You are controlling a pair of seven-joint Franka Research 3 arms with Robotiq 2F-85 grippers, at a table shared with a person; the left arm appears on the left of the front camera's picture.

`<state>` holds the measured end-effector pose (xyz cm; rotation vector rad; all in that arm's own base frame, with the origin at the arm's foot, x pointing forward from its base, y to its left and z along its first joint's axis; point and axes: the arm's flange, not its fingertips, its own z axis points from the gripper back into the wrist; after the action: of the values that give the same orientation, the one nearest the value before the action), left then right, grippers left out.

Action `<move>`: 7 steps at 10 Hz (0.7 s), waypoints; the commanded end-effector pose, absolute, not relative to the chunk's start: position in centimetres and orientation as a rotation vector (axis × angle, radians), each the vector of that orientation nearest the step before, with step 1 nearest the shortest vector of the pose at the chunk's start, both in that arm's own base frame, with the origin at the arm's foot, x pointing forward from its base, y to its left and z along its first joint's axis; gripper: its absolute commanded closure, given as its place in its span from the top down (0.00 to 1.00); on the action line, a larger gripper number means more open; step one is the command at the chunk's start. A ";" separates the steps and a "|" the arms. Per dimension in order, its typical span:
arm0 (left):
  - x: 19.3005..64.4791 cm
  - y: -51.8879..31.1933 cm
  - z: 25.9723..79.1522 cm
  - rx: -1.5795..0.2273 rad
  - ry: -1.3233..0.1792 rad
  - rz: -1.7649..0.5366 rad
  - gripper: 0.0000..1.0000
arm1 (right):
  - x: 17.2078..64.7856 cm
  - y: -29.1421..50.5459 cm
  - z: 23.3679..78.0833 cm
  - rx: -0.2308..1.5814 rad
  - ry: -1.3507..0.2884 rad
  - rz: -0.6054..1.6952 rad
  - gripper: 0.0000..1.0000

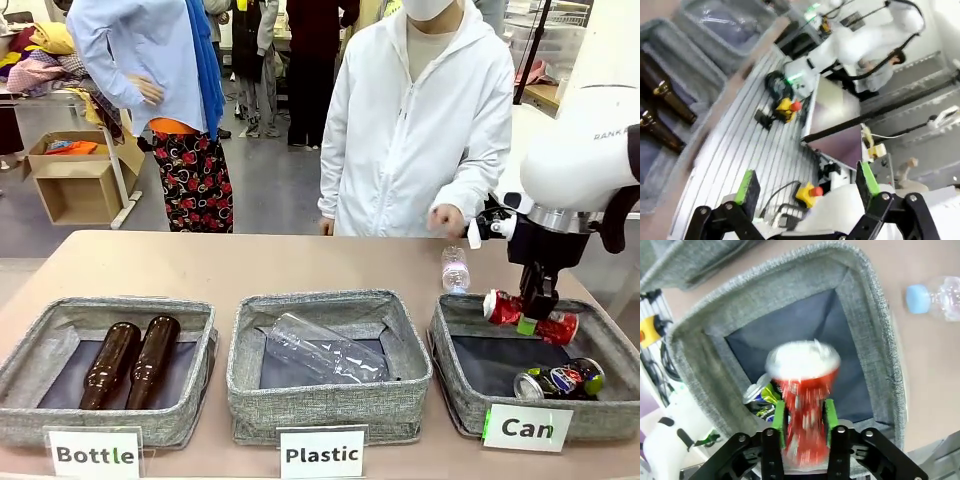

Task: Sort the can waste into the basket.
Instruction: Pick up the can waste from the table and place it in the right Fabric basket.

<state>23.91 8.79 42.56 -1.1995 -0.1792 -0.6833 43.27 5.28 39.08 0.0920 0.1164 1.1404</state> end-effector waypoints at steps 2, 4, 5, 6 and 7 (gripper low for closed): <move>22.7 9.5 43.2 -1.260 -0.214 -0.687 1.00 | 43.3 5.3 38.4 0.036 0.112 1.158 1.00; 22.7 9.5 43.2 -1.260 -0.214 -0.687 1.00 | 43.6 5.3 38.3 0.043 0.094 1.156 1.00; 22.7 9.5 43.2 -1.260 -0.214 -0.687 1.00 | 43.8 5.3 38.3 0.067 0.070 1.147 1.00; 22.7 9.5 43.2 -1.260 -0.214 -0.687 1.00 | 43.8 5.1 38.5 0.103 0.038 1.106 1.00; 22.7 9.5 43.2 -1.260 -0.214 -0.687 1.00 | 43.6 4.8 39.0 0.148 -0.022 1.056 1.00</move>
<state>22.90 9.49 43.14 -1.2514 -0.2116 -0.6829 44.01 4.92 38.97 0.1054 0.0567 1.1050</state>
